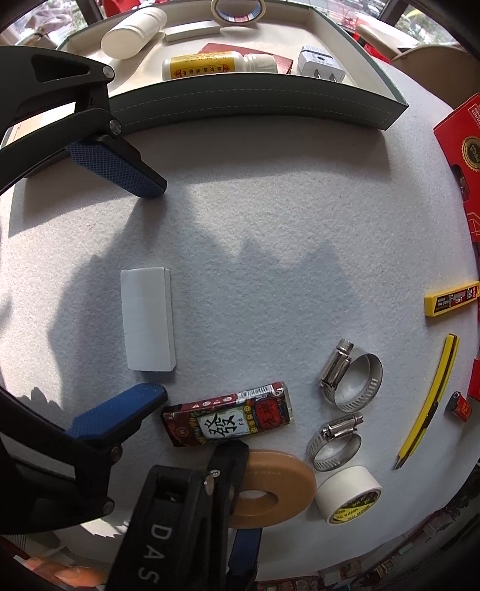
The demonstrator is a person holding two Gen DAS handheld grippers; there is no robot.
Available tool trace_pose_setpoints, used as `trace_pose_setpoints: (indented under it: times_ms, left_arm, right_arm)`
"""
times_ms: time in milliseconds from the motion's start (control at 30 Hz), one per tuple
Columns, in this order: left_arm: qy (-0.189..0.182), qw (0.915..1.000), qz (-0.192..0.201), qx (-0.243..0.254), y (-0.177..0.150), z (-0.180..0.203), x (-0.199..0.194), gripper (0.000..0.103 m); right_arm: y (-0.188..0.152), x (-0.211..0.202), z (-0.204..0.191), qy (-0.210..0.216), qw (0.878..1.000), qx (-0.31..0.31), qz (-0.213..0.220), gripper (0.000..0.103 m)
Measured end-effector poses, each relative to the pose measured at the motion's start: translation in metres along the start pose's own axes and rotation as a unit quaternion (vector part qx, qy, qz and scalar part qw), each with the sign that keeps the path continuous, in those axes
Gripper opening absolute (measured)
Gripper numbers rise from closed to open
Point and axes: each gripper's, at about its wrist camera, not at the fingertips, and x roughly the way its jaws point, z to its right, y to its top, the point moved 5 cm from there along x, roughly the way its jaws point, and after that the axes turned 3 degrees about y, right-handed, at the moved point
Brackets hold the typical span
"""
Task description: Organize rigid objects
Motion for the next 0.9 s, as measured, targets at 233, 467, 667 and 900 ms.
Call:
trace_pose_setpoints:
  times_ms: [233, 467, 667, 900]
  left_arm:
    - [-0.004, 0.9987, 0.010, 0.049, -0.002, 0.012, -0.017, 0.054]
    - [-0.036, 0.9981, -0.002, 0.050, -0.020, 0.005, -0.024, 0.054]
    - [-0.087, 0.9948, -0.008, 0.052, -0.046, -0.006, -0.040, 0.054]
    - [-0.102, 0.9886, -0.017, 0.109, -0.074, -0.006, -0.057, 0.054]
  right_arm:
    - [-0.027, -0.002, 0.024, 0.006, 1.000, 0.019, -0.005, 0.088]
    - [-0.064, -0.009, 0.036, 0.020, 0.999, 0.049, 0.004, 0.088]
    - [-0.111, -0.014, 0.041, 0.036, 0.997, 0.073, 0.003, 0.088]
    - [-0.157, -0.019, 0.036, 0.048, 0.994, 0.093, -0.001, 0.088]
